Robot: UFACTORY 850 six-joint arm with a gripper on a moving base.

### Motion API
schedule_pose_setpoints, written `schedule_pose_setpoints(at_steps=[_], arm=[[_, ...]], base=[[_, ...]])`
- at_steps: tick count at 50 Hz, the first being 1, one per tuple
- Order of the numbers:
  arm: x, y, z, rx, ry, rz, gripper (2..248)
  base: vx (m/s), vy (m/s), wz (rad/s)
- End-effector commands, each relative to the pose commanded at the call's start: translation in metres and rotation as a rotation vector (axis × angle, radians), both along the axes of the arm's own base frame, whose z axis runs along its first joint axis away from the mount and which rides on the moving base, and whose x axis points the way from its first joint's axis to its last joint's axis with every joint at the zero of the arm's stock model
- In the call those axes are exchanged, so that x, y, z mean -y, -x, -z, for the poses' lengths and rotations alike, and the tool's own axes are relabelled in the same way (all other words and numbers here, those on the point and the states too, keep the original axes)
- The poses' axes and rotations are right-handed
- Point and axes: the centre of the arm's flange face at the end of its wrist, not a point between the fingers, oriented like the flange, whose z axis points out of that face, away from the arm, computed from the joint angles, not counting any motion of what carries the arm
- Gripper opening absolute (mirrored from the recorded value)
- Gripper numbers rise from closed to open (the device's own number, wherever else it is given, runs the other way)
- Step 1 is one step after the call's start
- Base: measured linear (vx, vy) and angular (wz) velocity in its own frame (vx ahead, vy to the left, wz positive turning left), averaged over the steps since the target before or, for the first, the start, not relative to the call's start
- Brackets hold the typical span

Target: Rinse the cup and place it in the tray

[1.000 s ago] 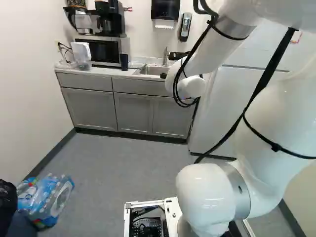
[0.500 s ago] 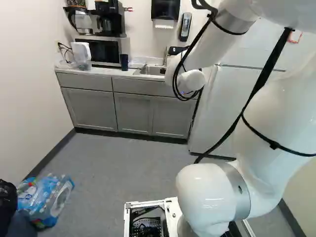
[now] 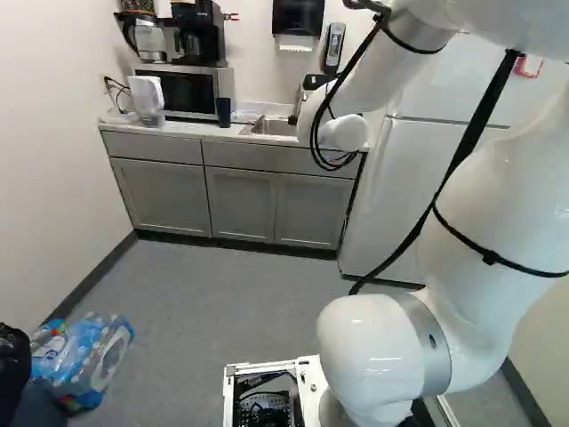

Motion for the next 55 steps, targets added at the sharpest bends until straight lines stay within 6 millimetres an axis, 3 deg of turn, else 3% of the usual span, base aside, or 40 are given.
schedule_pose_setpoints(at_steps=[55], arm=[[0.009,-0.036,-0.048,-0.017,-0.001,0.014,247]], base=[[0.0,0.0,0.0]])
